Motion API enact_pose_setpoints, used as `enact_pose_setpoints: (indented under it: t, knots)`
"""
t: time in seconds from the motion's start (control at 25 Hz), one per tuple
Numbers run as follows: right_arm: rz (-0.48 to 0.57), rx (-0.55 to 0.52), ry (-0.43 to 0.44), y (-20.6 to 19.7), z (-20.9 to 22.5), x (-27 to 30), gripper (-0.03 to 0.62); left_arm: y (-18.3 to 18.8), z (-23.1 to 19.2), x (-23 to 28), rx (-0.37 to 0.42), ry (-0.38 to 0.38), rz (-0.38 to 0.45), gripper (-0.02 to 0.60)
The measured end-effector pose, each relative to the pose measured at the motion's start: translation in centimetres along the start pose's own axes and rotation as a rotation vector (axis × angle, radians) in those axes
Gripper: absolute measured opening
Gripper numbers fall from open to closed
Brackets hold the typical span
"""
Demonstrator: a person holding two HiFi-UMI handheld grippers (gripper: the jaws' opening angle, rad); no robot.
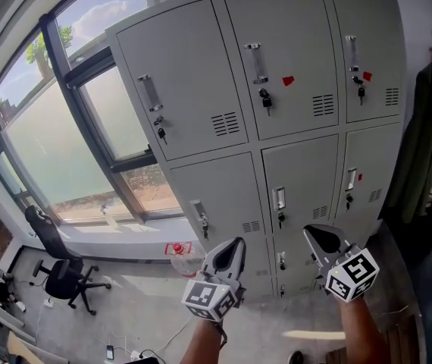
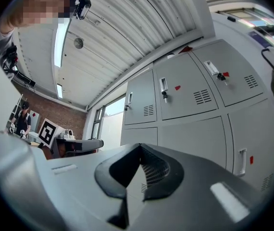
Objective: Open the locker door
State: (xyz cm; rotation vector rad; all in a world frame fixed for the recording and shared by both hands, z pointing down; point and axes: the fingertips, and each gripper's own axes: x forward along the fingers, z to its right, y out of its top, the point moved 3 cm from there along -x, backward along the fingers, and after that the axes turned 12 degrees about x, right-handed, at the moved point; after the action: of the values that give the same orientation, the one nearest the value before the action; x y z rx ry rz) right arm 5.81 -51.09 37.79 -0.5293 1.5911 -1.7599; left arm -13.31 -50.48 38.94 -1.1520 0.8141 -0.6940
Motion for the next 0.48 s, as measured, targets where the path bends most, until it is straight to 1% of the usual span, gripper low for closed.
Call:
enact_pose_setpoints:
  t: [0.2,0.36,0.48]
  knots:
    - [-0.039,0.004,0.030,-1.4,3.4,3.2,-0.005,-1.4,-0.8,3.2,0.006,0.021,-0.002,0.006]
    - [-0.063,0.043,0.034,-2.8,5.8,5.8,-0.002,-2.2,-1.7,4.6,0.022,0.025,-0.022,0.006]
    - [-0.091,0.051,0.039,-3.9,7.1,8.3,0.008,-2.4,-3.0,5.4,0.024,0.036,-0.018,0.006]
